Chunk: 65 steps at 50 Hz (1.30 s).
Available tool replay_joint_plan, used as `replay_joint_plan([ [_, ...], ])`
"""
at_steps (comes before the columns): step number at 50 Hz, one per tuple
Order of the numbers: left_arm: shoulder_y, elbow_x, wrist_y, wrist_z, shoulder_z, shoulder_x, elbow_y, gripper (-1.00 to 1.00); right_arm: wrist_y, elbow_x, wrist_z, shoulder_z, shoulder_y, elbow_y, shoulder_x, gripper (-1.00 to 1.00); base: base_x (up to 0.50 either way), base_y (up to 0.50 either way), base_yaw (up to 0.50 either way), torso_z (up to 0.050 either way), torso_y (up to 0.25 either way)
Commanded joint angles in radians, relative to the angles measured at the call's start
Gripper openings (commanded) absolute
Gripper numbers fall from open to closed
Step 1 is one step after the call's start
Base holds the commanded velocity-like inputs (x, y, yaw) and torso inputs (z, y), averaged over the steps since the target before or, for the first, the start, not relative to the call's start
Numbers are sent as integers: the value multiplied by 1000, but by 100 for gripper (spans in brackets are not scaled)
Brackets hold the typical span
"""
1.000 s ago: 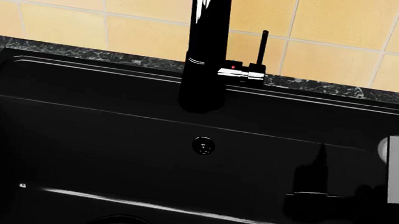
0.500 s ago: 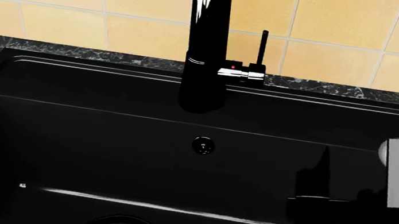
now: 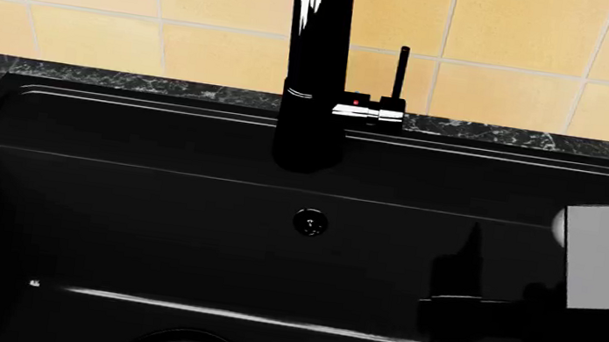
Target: Pick the pan and sponge and place them into the sink. Then turn on the water.
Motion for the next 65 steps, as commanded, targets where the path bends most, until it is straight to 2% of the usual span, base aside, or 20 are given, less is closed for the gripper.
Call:
replay_joint_plan([
  [1, -11, 19, 89, 54, 26, -22, -125, 100, -13, -10, -17, -12, 3, 21, -12, 100, 0, 0, 0, 0, 0],
  [17, -2, 56, 193, 94, 76, -38, -298, 100, -15, -6, -15, -24, 5, 26, -12, 100, 0, 0, 0, 0, 0],
  [51, 35, 61, 243, 123, 116, -16, -385, 100, -9, 15, -7, -23, 9, 25, -7, 100, 0, 0, 0, 0, 0],
  [52, 36, 62, 246, 125, 117, -18, -385, -100, -10, 15, -7, -23, 8, 24, -7, 100, 0, 0, 0, 0, 0],
  [65, 4, 51, 210, 93, 117, -7, -316, -100, -21, 22, -8, -13, -6, 31, -5, 100, 0, 0, 0, 0, 0],
])
